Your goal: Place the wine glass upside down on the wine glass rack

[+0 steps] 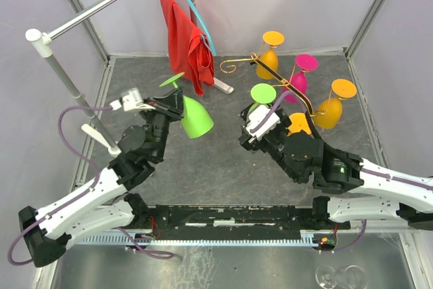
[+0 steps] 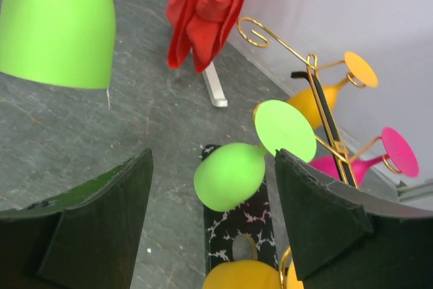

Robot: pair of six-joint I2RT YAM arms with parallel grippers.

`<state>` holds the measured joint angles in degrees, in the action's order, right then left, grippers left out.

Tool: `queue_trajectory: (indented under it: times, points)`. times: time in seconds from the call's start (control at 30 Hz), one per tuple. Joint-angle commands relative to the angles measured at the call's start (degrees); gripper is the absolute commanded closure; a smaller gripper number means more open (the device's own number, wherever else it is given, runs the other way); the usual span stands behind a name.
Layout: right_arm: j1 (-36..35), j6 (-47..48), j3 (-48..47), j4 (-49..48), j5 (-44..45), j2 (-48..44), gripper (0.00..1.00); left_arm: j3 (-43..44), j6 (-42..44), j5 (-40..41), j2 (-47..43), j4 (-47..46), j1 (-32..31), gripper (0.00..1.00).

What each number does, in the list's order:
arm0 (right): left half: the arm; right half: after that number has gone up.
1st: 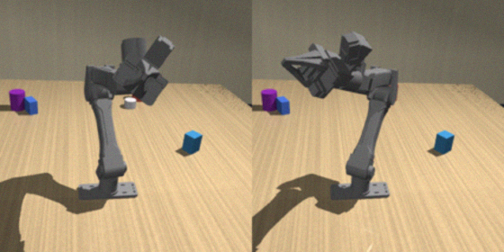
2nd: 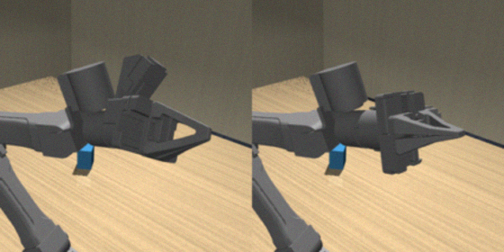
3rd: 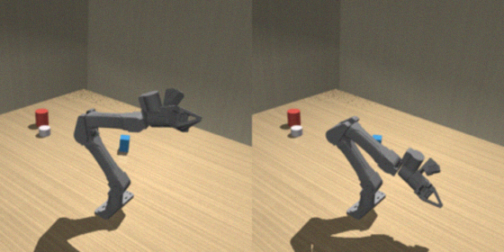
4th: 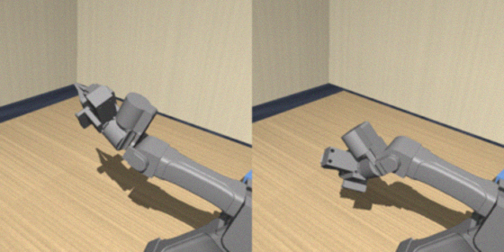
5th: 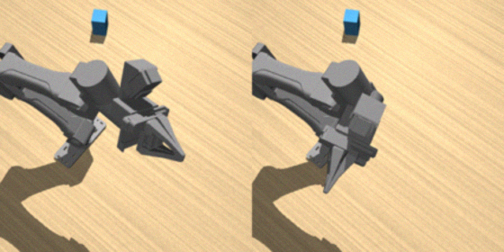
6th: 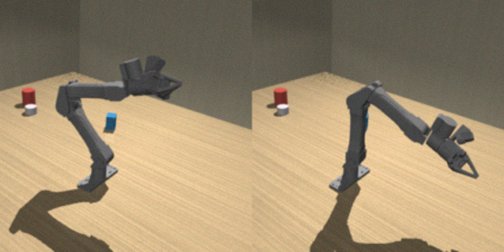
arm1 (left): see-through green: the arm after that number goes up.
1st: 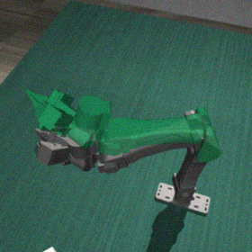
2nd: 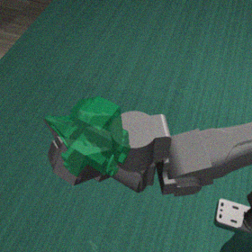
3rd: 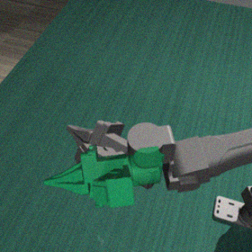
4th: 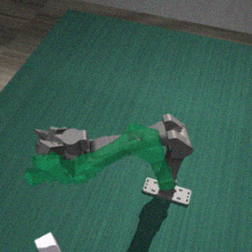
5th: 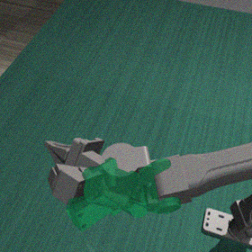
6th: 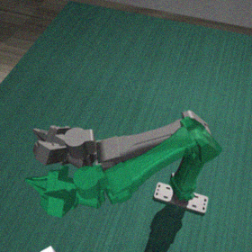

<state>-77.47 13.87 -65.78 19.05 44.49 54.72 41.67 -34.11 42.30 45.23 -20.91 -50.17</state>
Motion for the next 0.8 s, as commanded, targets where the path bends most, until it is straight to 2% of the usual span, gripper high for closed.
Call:
queue_trajectory:
  times: [0.0, 0.1, 0.2, 0.23, 0.47, 0.77]
  points:
    - [-0.23, -3.79, -3.38, 5.7, 5.35, -1.67, 0.19, -0.41, 29.2, -12.3, 5.93, -10.35, 0.16, 0.97]
    - [-0.29, -5.39, -3.58, 7.64, 5.54, -3.22, 0.18, -3.28, 37.11, -16.65, 9.82, -16.36, 0.2, 0.97]
    - [-0.24, -7.4, -3.65, 9.94, 5.71, -5.06, 0.17, -7.79, 42.31, -17.82, 13.12, -26.11, 0.35, 0.97]
    - [-0.3, -8.37, -3.37, 11.02, 6.06, -6.33, 0.16, -10.15, 42.94, -18.62, 15.46, -31.76, 1.12, 0.97]
    - [-0.23, -8.54, -2.7, 13.44, 8.19, -8.62, 0.14, -10.77, 41.27, -23.74, 26.19, -45.75, 4.56, 0.97]
    - [-0.25, -6.42, -0.7, 12.59, 10.18, -12.76, 0.11, -9.55, 44.14, -28.03, 40.19, -67.94, 4.81, 0.97]
